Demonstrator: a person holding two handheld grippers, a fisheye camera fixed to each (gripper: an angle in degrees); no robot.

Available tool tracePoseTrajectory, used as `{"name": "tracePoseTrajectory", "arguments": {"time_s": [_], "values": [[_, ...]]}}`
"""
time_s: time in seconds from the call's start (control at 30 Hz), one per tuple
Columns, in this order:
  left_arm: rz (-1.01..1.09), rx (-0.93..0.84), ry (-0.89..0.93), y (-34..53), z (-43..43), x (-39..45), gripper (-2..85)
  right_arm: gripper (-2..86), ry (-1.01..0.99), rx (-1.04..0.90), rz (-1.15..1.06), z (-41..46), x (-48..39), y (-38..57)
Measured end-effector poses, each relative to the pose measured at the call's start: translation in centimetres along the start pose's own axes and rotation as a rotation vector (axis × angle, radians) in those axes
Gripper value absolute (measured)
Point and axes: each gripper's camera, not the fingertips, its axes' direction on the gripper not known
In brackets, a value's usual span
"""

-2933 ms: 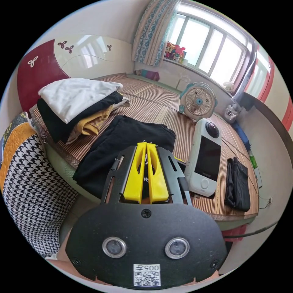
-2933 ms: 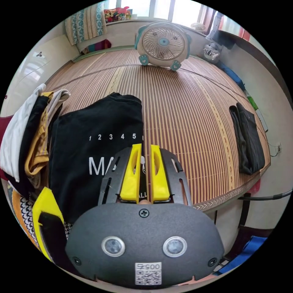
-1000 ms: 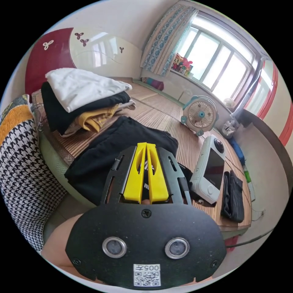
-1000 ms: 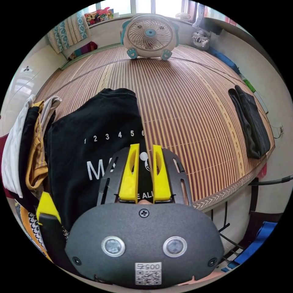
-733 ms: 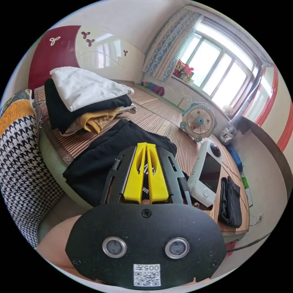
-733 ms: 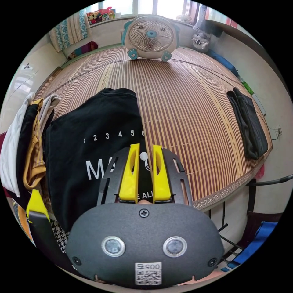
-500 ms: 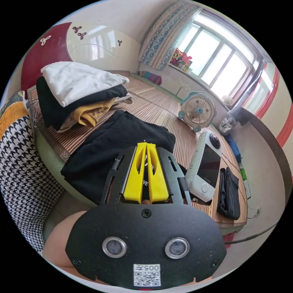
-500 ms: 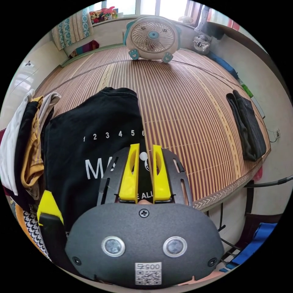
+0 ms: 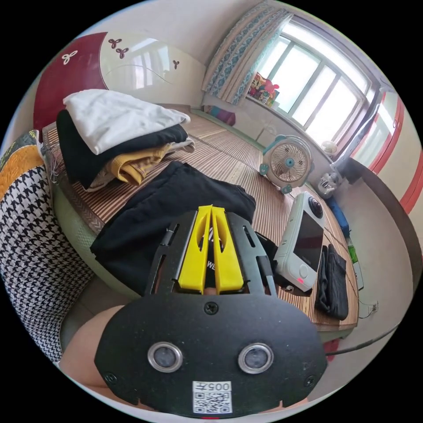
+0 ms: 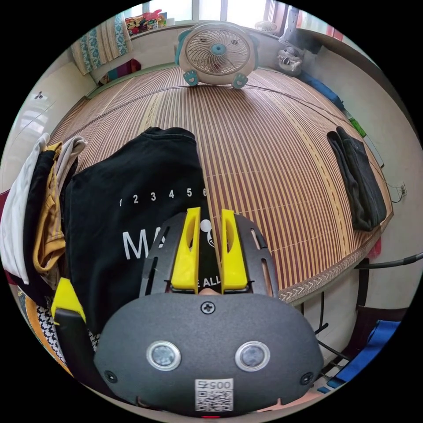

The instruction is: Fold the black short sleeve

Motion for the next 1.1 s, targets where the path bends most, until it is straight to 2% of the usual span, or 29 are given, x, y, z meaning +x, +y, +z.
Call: {"name": "tracePoseTrajectory", "arguments": {"time_s": [0.07, 0.17, 0.37, 0.57, 0.7, 0.93, 1.1], "values": [[0.011, 0.043, 0.002, 0.1, -0.4, 0.0, -0.7, 5.8, -0.011, -0.006, 0.011, -0.1, 0.6, 0.0], [0.049, -0.001, -0.031, -0.2, 0.1, 0.4, -0.7, 6.0, -0.013, -0.01, 0.018, -0.2, 1.6, 0.1], [0.071, -0.14, 0.11, -0.9, 1.6, -0.2, -0.6, 6.3, -0.038, -0.008, 0.058, -1.2, 4.4, -0.4], [0.22, -0.064, 0.119, -4.4, -1.5, -1.8, -0.4, 6.9, -0.15, 0.096, 0.009, -4.0, 7.5, 0.3], [0.281, -0.057, 0.08, -7.2, -3.6, -6.3, 0.2, 6.8, -0.165, 0.174, -0.062, -5.7, 8.4, 1.0], [0.285, -0.294, -0.08, -4.5, -1.2, -14.6, 6.5, 7.3, -0.221, 0.291, -0.18, -8.0, 9.9, 2.1], [0.251, -0.28, -0.041, -1.6, -0.7, -16.7, 10.8, 8.0, -0.249, 0.325, -0.206, -8.3, 11.3, 2.5]]}}
